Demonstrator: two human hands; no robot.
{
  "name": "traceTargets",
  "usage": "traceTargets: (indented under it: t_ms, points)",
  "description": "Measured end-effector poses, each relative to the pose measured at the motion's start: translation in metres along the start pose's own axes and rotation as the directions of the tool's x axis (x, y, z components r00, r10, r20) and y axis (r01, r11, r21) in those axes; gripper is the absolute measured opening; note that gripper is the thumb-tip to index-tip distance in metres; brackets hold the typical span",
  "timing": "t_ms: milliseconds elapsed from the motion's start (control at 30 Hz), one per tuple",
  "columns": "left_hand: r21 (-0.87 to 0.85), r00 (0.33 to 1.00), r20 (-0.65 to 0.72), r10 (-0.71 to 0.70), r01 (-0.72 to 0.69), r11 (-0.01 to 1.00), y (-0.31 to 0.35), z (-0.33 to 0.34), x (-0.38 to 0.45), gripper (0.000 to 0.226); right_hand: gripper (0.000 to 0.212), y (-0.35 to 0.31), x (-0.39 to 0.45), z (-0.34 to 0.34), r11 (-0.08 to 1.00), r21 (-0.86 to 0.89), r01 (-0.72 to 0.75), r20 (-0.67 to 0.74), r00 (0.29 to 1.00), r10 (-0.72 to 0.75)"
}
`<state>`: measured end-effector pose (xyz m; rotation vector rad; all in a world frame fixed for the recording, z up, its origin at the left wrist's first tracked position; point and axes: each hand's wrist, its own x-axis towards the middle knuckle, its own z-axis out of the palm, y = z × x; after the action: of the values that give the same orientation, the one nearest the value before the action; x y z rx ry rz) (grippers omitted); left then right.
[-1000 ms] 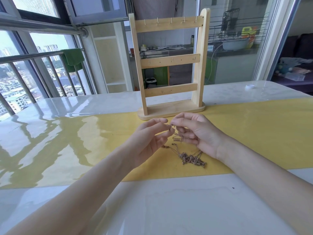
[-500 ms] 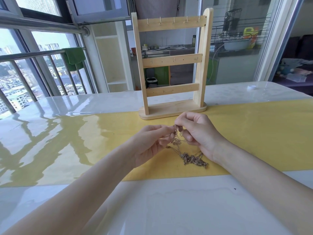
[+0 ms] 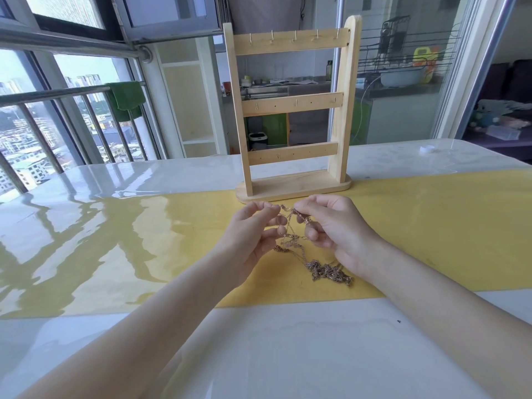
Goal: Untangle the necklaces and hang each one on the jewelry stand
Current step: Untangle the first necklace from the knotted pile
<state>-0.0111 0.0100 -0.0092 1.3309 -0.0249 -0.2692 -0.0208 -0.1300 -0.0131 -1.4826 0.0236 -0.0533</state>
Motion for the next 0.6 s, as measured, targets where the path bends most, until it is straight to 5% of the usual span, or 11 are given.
traceTargets:
  t_ms: [300, 600]
  points:
    - [0.195, 1.0, -0.029, 0.006, 0.0, 0.981, 0.0025, -0.0018, -0.0002, 0.018, 0.017, -0.0032, 0.0022, -0.006, 0.992, 0.09, -0.084, 0.068, 0.995, 0.078]
    - [0.394, 0.99, 0.138, -0.015, -0.041, 0.918, -0.001, -0.0025, -0.002, 0.008, 0.019, -0.0015, 0.0047, -0.0088, 0.977, 0.186, -0.102, 0.042, 0.995, 0.096]
